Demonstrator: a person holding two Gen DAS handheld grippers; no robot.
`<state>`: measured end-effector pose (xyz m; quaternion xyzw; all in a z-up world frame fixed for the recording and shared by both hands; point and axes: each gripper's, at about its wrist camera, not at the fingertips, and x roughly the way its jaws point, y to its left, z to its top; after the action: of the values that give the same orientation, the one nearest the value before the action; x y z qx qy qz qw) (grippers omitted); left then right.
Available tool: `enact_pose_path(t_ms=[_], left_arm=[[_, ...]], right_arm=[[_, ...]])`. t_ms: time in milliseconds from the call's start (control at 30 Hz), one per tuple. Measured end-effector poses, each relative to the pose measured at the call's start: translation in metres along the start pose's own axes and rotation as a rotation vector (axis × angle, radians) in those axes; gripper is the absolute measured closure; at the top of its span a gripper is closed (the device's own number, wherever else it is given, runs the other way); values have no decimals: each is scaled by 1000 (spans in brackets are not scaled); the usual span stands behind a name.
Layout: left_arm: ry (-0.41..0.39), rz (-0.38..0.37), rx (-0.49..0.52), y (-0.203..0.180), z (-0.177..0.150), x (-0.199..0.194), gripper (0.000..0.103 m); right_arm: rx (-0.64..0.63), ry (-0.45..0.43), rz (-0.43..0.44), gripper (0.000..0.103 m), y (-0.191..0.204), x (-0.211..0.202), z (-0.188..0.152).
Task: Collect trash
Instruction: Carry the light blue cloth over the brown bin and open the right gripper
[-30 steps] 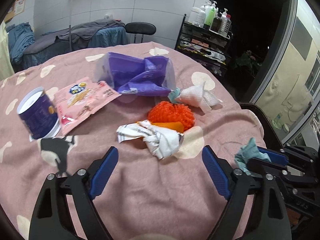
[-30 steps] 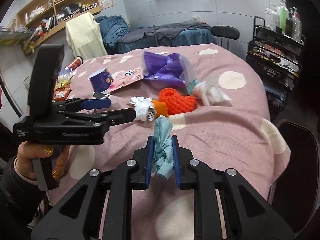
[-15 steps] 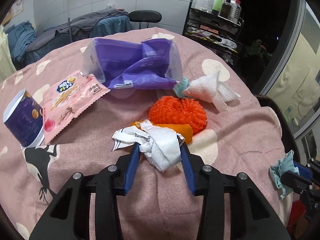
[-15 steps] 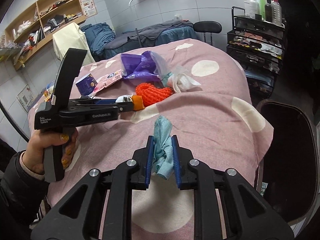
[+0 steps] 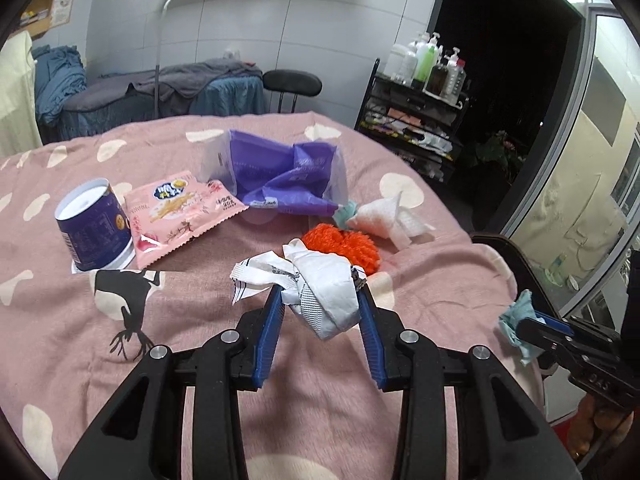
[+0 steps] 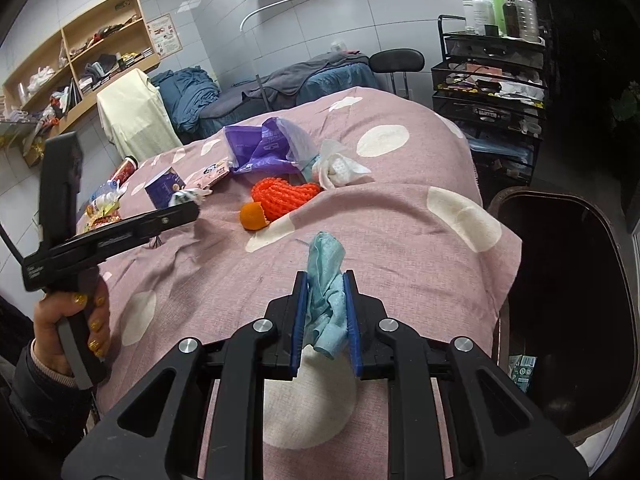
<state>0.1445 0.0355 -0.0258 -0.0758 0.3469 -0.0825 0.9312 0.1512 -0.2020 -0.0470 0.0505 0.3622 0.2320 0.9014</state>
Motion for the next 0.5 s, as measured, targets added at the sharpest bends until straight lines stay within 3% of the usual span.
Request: enact_pose_path(t_ms=[267,500], left_arm=[[-75,-62,37,-31,-2,-26,66],[-95,-126,83,-61,-1,-31,66]], right_arm=[[30,-47,-28,84,-17,-16,0],[73,-74,-70,84,-37,-29,-2]])
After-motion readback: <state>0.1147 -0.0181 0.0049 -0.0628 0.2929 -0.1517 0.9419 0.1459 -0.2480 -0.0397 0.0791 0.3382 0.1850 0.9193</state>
